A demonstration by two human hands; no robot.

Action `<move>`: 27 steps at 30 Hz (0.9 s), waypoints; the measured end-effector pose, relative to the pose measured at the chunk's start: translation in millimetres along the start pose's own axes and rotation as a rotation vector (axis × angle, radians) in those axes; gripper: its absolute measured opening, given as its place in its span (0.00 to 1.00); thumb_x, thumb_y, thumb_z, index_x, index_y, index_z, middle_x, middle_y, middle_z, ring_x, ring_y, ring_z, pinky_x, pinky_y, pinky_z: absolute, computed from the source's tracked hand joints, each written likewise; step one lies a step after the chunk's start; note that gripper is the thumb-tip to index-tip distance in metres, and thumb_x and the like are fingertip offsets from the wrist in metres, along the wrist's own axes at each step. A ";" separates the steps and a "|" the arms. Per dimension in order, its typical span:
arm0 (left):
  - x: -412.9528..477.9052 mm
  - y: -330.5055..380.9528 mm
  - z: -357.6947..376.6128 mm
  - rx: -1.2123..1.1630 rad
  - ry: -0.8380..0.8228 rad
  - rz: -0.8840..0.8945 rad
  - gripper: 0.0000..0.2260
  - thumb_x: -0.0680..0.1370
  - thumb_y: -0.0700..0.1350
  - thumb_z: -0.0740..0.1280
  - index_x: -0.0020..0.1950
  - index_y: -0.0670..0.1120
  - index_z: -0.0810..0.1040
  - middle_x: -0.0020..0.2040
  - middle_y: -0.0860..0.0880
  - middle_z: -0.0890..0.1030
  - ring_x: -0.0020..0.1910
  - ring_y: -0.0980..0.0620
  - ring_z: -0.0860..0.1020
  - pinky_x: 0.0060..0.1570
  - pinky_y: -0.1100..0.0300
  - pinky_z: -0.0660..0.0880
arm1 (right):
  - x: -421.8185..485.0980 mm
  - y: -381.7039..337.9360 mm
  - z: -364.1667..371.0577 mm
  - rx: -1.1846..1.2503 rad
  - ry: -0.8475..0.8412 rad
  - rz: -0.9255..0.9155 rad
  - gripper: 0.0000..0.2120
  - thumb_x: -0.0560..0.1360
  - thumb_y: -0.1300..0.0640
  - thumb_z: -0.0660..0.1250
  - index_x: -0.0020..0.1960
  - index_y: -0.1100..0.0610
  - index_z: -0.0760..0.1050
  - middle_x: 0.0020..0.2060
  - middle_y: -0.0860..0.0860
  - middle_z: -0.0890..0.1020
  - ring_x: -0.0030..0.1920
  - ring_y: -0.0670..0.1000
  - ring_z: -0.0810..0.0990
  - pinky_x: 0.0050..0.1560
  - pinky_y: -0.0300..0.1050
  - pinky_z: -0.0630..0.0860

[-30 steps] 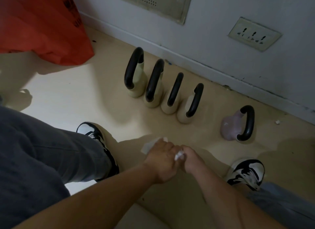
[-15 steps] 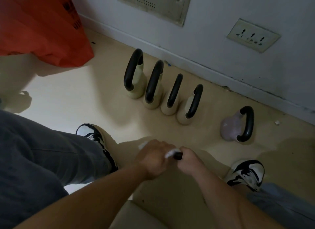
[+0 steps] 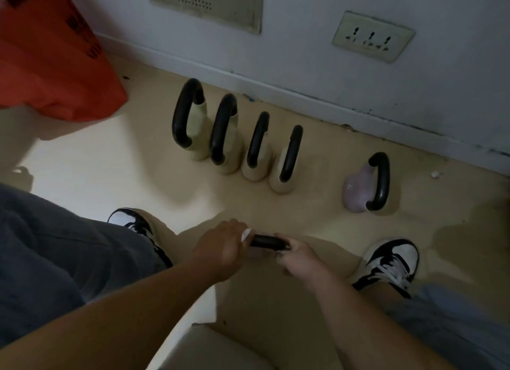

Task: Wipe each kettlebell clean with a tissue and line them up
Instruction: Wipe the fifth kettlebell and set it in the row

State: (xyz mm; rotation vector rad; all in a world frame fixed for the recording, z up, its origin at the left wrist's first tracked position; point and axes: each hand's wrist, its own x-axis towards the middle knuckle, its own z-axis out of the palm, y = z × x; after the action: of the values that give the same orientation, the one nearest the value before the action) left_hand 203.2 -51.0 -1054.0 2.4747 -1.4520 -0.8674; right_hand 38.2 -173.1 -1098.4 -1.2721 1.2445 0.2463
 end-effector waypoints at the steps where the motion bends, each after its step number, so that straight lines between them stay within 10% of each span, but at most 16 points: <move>1: 0.4 12.5 0.2 0.080 -0.003 -0.083 0.16 0.84 0.60 0.49 0.54 0.55 0.73 0.50 0.52 0.76 0.49 0.48 0.76 0.51 0.51 0.74 | 1.5 -5.1 -0.2 0.115 0.000 0.085 0.24 0.76 0.67 0.61 0.62 0.41 0.78 0.53 0.50 0.84 0.50 0.51 0.82 0.49 0.48 0.83; 6: 5.7 99.9 32.3 0.439 -0.059 0.024 0.21 0.81 0.56 0.54 0.68 0.45 0.70 0.60 0.42 0.73 0.58 0.40 0.70 0.59 0.43 0.64 | 8.3 -2.7 -14.3 0.755 -0.101 0.341 0.17 0.80 0.50 0.55 0.44 0.57 0.79 0.36 0.57 0.83 0.38 0.57 0.81 0.42 0.46 0.74; 13: 3.5 51.8 16.7 0.413 -0.059 0.427 0.25 0.80 0.50 0.61 0.77 0.51 0.62 0.67 0.48 0.72 0.62 0.46 0.71 0.64 0.50 0.69 | 15.7 -1.1 -11.7 0.652 -0.094 0.359 0.31 0.83 0.37 0.49 0.61 0.58 0.79 0.48 0.59 0.87 0.47 0.59 0.83 0.51 0.52 0.77; 19: -18.7 -17.2 8.4 0.387 0.040 0.242 0.19 0.83 0.52 0.56 0.73 0.52 0.66 0.60 0.51 0.77 0.54 0.52 0.73 0.58 0.57 0.72 | 15.0 -10.7 -8.8 0.502 -0.078 0.346 0.28 0.83 0.39 0.48 0.69 0.56 0.74 0.64 0.62 0.80 0.59 0.59 0.78 0.66 0.53 0.70; 24: 10.4 99.0 27.8 0.570 -0.144 0.071 0.19 0.79 0.53 0.59 0.67 0.46 0.69 0.60 0.41 0.73 0.57 0.40 0.71 0.58 0.42 0.67 | 12.2 -9.9 -9.1 0.622 -0.067 0.383 0.29 0.81 0.36 0.53 0.44 0.58 0.79 0.35 0.57 0.84 0.38 0.57 0.80 0.42 0.45 0.73; 27: 24.1 125.6 22.1 0.720 -0.201 0.091 0.21 0.80 0.51 0.60 0.71 0.42 0.69 0.60 0.39 0.71 0.60 0.38 0.70 0.58 0.40 0.68 | 9.6 5.0 -13.6 0.695 -0.070 0.322 0.38 0.79 0.34 0.52 0.63 0.66 0.80 0.57 0.69 0.83 0.60 0.69 0.81 0.65 0.61 0.75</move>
State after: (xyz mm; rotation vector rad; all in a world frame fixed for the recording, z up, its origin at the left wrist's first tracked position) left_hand 105.3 -133.3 -1032.0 2.8094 -2.2523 -0.6666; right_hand 30.6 -186.6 -1106.2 -0.4640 1.3123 0.0704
